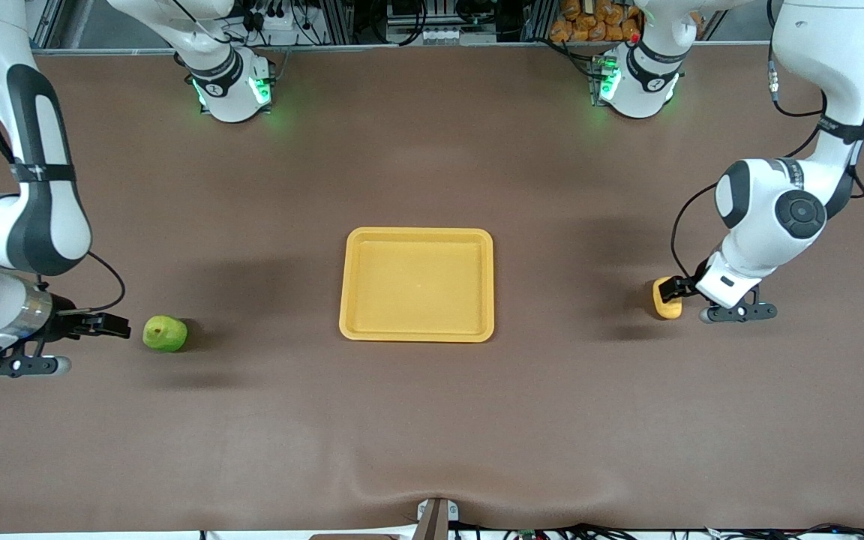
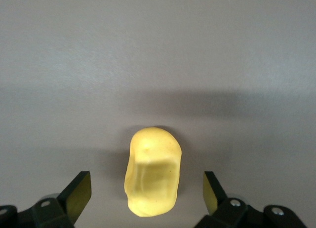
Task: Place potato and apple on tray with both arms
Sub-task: 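Lower and close the right gripper on the apple while the left grasps potato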
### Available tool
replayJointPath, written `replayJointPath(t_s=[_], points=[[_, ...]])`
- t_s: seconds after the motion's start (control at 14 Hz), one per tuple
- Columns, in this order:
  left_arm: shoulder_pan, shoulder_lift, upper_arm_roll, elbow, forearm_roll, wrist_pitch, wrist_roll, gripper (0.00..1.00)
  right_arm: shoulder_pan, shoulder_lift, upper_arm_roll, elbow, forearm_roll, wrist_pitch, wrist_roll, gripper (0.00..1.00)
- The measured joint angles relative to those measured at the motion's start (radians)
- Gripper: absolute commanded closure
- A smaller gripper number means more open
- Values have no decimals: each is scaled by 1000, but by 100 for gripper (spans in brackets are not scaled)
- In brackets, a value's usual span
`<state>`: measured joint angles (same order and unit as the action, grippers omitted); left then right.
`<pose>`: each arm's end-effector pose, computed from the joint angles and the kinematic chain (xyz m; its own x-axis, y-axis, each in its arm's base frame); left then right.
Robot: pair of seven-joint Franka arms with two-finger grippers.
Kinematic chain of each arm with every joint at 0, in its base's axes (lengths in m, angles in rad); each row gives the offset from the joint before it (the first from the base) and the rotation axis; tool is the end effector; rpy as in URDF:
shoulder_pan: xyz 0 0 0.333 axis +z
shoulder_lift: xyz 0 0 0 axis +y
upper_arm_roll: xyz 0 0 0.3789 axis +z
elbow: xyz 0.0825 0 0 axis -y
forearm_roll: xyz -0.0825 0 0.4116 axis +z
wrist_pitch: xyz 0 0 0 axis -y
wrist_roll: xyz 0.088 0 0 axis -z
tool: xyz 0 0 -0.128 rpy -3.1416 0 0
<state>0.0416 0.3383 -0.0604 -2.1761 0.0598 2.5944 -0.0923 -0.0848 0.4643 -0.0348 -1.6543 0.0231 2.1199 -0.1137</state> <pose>0.6098 -0.0114 0.2580 0.9963 0.0275 0.0816 0.0282 -0.9996 -0.0076 0.7213 -0.0820 0.3632 0.9999 -0.0143 0.0021 -0.0142 -0.9999 -0.0039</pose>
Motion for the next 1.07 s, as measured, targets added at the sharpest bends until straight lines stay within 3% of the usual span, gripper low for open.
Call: replayJointPath(t_s=[0.79,0.93,1.07], points=[[-2,62,-3,3,0,5,27,19,22,4,6,-202,0,234,79,0],[-2,73,-3,9,0,7,27,44,22,5,6,-231,0,277,80,0],[-2,80,-3,13,0,9,27,57,22,10,6,-242,0,293,80,0]])
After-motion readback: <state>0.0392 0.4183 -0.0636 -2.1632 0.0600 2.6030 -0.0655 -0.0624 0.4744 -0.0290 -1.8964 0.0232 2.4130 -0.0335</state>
